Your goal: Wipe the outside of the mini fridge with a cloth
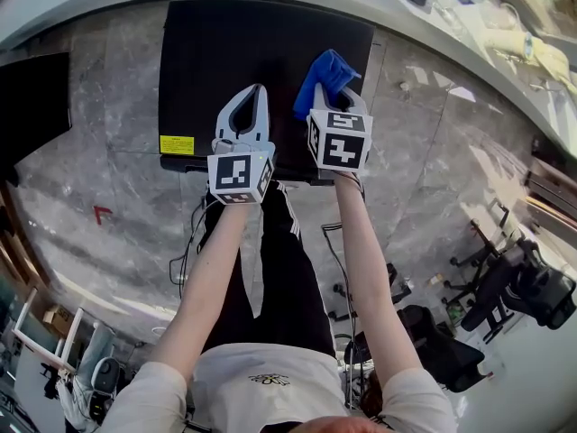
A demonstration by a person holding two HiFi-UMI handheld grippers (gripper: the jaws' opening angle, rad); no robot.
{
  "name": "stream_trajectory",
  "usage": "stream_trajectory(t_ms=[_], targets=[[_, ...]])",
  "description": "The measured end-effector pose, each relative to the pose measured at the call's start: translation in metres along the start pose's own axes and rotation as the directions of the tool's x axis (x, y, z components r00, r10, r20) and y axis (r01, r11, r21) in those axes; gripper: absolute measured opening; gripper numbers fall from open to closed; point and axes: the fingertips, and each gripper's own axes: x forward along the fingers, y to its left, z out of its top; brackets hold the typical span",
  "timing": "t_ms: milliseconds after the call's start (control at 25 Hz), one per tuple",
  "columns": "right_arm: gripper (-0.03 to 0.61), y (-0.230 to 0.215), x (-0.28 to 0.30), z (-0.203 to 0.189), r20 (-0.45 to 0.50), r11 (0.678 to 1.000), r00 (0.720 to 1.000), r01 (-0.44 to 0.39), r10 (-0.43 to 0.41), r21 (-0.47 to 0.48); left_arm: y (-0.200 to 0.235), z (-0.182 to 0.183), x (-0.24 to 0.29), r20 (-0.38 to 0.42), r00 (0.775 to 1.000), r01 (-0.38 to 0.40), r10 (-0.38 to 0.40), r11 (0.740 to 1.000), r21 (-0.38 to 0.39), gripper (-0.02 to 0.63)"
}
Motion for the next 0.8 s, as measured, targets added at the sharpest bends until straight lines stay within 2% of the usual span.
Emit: stream_trajectory(t_ms=[440, 800], targets=[[0.061, -0.062, -0.016, -0.016, -0.008, 0.997, 0.997, 0.082, -0.082, 0.013, -0.039, -0.004, 0.012, -0.013, 0.999, 0.046, -0.046, 0.999, 0.013, 0.005], [0.061, -0.091, -0.021, -0.021, -0.014, 0.988, 0.988, 0.152, -0.152, 0.033, -0.034, -0.004, 0.013, -0.016, 0.999, 0.043, -0.043, 0.999, 0.012, 0.005]])
